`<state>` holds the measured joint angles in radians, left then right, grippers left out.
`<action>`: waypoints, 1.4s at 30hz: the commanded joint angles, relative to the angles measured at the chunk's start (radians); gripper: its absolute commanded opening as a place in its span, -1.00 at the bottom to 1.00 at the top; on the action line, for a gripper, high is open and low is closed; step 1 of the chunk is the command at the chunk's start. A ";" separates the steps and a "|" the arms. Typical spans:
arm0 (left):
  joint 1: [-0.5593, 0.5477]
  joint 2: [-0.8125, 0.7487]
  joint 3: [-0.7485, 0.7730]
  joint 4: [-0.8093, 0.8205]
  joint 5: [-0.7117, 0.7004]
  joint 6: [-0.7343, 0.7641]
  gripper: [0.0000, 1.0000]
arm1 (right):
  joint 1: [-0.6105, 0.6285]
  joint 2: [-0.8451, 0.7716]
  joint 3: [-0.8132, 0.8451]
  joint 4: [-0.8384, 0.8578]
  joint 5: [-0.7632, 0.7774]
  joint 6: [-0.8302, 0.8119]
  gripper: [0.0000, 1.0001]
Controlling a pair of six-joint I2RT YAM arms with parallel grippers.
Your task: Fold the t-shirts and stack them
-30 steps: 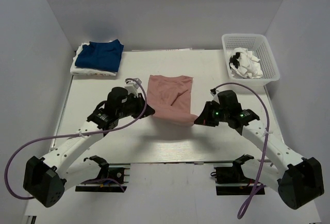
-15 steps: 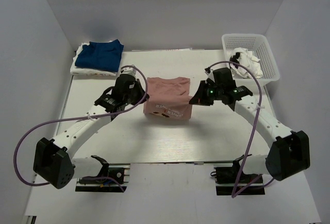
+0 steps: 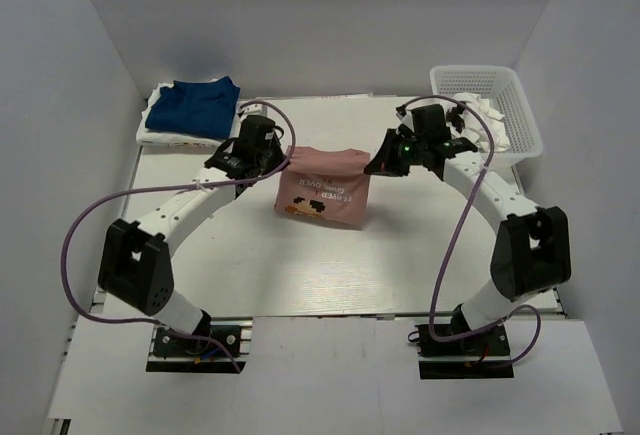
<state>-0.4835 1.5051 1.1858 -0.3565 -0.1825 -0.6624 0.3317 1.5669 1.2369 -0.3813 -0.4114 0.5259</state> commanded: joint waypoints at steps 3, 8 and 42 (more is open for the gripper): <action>0.052 0.093 0.100 0.070 -0.008 0.041 -1.00 | -0.056 0.112 0.113 0.030 -0.043 -0.021 -1.00; 0.083 0.246 0.227 0.093 0.012 0.061 -1.00 | -0.098 0.243 0.231 0.038 -0.055 -0.030 -1.00; 0.135 0.552 0.293 0.031 0.313 0.429 1.00 | -0.060 0.029 -0.085 0.174 0.011 -0.164 0.81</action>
<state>-0.3550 2.0506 1.4647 -0.2783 0.1886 -0.2695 0.2642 1.6966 1.1759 -0.2008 -0.4133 0.4049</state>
